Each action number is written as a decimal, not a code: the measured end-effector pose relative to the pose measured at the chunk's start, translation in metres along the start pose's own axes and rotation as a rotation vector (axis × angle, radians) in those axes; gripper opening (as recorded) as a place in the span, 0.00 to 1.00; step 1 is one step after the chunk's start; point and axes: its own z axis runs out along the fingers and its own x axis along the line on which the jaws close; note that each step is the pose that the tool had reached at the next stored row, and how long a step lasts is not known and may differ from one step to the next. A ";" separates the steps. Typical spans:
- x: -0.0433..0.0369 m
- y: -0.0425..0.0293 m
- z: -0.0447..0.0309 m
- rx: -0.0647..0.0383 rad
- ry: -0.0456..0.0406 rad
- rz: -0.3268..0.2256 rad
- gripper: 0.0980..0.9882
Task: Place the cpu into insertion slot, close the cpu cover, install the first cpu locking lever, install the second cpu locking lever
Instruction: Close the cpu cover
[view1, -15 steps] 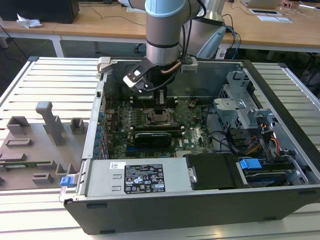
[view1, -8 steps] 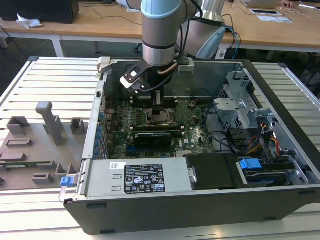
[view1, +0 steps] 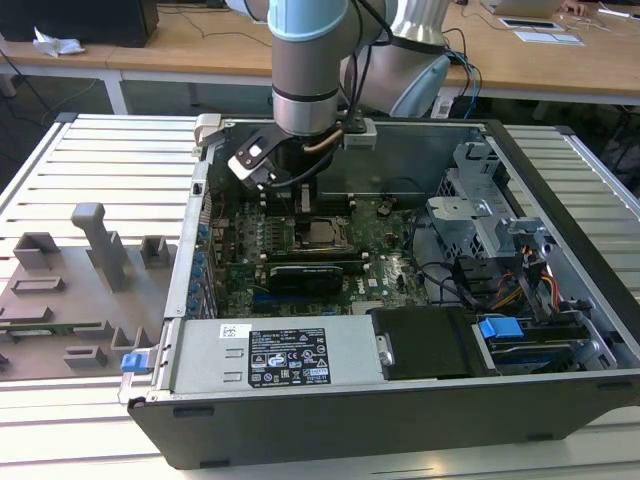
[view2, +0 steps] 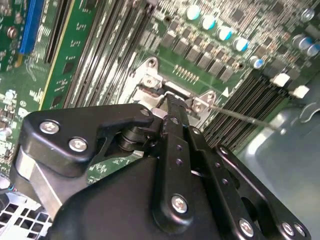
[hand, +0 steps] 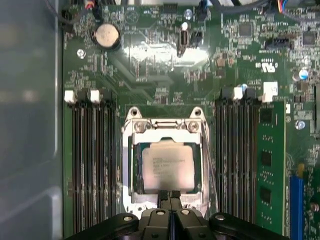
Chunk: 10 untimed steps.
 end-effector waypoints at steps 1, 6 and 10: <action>0.0000 -0.0013 0.0004 0.000 -0.0001 0.000 0.01; 0.0000 -0.0051 0.0031 0.000 -0.0001 0.000 0.01; 0.0001 -0.0057 0.0058 0.000 0.0000 -0.002 0.01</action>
